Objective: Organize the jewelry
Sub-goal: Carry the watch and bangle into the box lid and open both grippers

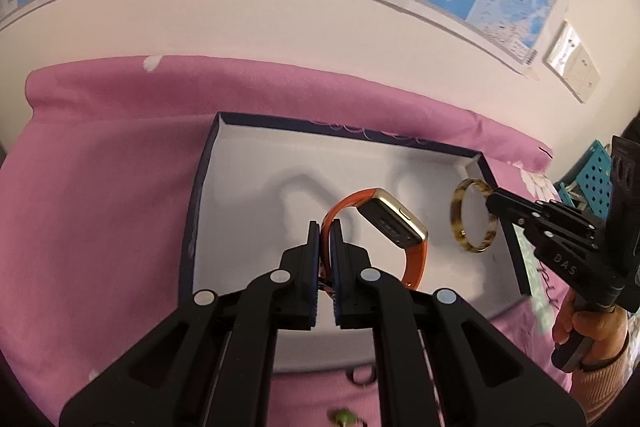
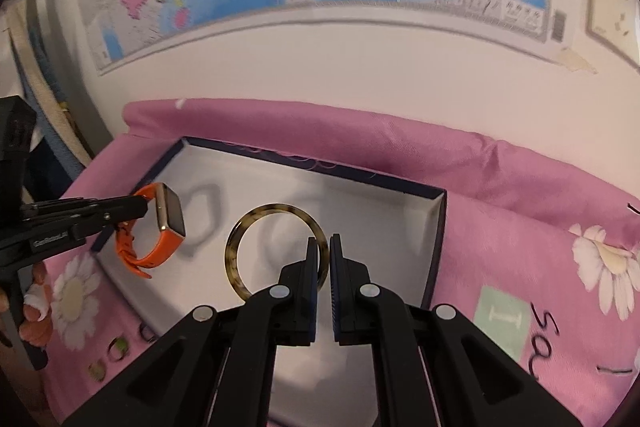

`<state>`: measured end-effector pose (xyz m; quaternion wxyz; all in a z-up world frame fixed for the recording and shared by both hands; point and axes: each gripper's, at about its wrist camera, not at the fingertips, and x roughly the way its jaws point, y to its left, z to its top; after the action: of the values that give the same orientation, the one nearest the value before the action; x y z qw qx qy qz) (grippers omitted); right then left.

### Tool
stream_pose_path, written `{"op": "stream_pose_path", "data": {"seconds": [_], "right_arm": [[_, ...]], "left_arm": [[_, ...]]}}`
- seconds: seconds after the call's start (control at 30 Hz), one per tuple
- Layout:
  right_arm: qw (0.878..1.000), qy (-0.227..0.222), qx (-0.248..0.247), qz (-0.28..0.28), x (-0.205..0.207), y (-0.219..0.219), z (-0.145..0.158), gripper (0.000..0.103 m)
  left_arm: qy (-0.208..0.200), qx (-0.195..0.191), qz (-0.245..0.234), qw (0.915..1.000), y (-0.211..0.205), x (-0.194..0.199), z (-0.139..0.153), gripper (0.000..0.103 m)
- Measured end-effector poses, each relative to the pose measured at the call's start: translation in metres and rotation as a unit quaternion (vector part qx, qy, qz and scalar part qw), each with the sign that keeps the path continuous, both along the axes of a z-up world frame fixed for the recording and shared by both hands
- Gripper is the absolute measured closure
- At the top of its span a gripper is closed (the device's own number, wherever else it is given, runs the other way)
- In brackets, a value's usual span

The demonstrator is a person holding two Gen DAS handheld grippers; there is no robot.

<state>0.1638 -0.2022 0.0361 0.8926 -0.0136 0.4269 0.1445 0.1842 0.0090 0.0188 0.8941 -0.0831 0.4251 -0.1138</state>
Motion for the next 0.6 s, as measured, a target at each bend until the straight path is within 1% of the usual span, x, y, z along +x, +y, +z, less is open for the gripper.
{"op": "stream_pose_path", "data": {"seconds": [0.23, 0.53, 0.6], "right_arm": [[0.999, 0.028, -0.023, -0.006, 0.034, 0.007, -0.018, 0.099], [0.997, 0.048, -0.060, -0.005, 0.061, 0.019, -0.022, 0.099], [0.997, 0.051, -0.064, -0.007, 0.066, 0.019, -0.024, 0.099]], "left_arm": [[0.024, 0.017, 0.010, 0.9995, -0.012, 0.036, -0.014, 0.097], [0.047, 0.036, 0.016, 0.9981, -0.022, 0.059, -0.024, 0.097], [0.060, 0.040, 0.020, 0.9972, -0.026, 0.065, -0.026, 0.097]]}}
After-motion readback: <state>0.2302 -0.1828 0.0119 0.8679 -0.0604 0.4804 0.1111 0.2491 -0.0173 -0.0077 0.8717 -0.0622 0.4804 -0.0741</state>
